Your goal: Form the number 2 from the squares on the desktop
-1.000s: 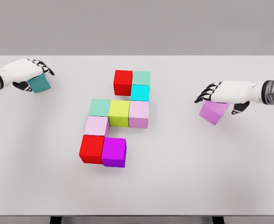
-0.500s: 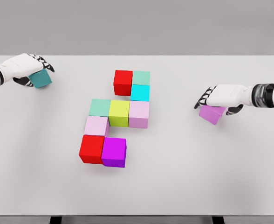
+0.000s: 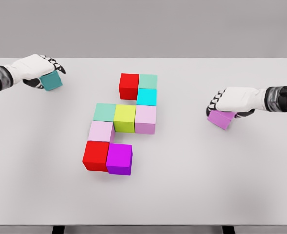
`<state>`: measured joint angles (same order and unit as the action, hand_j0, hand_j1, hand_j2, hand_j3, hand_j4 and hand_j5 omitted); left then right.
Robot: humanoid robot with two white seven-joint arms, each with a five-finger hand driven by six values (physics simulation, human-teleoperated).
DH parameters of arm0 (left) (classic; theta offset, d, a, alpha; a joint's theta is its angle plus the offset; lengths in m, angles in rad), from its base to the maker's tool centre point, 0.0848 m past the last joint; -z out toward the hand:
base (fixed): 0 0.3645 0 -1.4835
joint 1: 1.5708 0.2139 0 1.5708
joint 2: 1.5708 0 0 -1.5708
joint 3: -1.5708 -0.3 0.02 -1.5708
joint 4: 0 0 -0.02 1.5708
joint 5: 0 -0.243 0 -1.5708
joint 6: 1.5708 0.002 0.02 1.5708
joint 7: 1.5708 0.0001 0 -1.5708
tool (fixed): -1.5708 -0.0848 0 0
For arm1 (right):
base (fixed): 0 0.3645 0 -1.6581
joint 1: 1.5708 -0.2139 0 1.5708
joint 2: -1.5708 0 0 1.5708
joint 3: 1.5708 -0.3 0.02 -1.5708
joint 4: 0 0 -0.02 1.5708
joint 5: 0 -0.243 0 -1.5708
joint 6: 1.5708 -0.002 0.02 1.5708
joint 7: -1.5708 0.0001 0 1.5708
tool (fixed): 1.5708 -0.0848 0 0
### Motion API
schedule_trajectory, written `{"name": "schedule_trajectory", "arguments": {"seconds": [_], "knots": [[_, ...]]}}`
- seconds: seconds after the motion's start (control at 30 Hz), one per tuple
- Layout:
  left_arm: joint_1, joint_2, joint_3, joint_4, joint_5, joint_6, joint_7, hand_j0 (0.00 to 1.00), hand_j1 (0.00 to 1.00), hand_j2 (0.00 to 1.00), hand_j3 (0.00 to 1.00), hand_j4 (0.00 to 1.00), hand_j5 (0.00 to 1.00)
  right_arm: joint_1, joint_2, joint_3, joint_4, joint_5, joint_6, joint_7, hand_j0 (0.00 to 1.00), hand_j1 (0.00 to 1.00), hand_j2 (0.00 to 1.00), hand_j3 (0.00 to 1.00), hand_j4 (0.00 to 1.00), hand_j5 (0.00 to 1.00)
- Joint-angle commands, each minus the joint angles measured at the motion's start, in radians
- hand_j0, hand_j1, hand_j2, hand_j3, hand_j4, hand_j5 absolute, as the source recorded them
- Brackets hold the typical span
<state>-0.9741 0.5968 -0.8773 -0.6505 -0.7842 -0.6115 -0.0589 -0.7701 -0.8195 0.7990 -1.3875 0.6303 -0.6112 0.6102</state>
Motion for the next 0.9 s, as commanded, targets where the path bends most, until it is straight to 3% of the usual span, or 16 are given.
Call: {"name": "schedule_trajectory", "arguments": {"seconds": [0.0, 0.6, 0.87], "knots": [[0.000, -0.006, 0.003, -0.001, 0.005, 0.001, -0.001, 0.77, 0.77, 0.77, 0.77, 0.77, 0.77, 0.000, -0.010, -0.001, -0.042, -0.003, 0.000, 0.001, 0.53, 0.53, 0.53, 0.53, 0.53, 0.53], [-0.011, -0.052, 0.006, -0.040, 0.011, 0.001, -0.004, 0.77, 0.77, 0.77, 0.77, 0.77, 0.77, 0.035, -0.090, 0.016, -0.360, -0.014, 0.000, 0.001, 0.48, 0.48, 0.48, 0.48, 0.48, 0.48], [-0.003, -0.066, 0.011, -0.081, 0.022, 0.001, -0.010, 0.77, 0.77, 0.77, 0.77, 0.77, 0.77, 0.032, -0.090, 0.077, -0.378, -0.061, 0.000, 0.001, 0.48, 0.48, 0.48, 0.48, 0.48, 0.48]]}}
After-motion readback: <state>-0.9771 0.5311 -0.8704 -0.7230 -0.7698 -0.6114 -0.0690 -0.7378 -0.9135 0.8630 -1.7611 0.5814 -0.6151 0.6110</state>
